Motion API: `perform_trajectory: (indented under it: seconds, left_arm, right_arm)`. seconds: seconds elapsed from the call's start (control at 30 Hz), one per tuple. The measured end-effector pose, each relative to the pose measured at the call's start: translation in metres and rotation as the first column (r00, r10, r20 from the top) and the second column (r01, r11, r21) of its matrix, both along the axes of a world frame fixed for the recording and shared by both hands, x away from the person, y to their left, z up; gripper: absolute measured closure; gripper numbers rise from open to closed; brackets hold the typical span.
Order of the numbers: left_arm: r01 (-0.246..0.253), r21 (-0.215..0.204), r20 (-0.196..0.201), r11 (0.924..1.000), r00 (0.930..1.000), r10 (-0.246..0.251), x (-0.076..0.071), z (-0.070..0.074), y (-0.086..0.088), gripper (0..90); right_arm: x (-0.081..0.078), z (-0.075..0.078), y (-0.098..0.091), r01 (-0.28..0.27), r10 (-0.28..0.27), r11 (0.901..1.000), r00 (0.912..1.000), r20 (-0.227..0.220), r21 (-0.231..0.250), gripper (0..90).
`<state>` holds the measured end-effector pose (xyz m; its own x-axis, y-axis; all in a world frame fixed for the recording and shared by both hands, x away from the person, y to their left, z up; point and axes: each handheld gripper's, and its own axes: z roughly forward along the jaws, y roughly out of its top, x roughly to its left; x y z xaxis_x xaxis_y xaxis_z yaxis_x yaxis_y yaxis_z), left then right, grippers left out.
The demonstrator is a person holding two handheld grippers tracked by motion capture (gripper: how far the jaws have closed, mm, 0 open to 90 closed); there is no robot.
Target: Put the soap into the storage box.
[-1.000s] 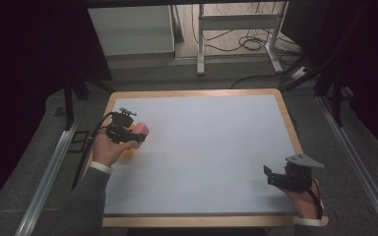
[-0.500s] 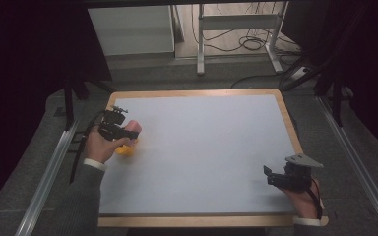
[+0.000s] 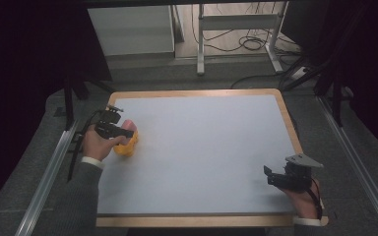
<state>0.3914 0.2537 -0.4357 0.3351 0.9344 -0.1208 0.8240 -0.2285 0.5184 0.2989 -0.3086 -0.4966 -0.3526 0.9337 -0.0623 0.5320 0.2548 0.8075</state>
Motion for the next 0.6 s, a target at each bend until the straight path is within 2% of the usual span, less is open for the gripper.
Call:
perform_trajectory:
  seconds: [0.37, 0.6]
  left_arm:
    - [-0.041, 0.005, -0.030, 0.9991, 0.9987, 0.041, 0.009, -0.015, 0.008, 60.0]
    - [-0.049, 0.008, -0.051, 0.9988, 0.9975, 0.049, 0.011, -0.025, 0.009, 60.0]
  right_arm:
    - [0.000, 0.000, -0.001, 0.006, -0.006, 1.0000, 1.0000, -0.001, -0.002, 6.6]
    - [0.000, -0.001, -0.001, 0.005, -0.005, 1.0000, 1.0000, -0.003, -0.003, 6.6]
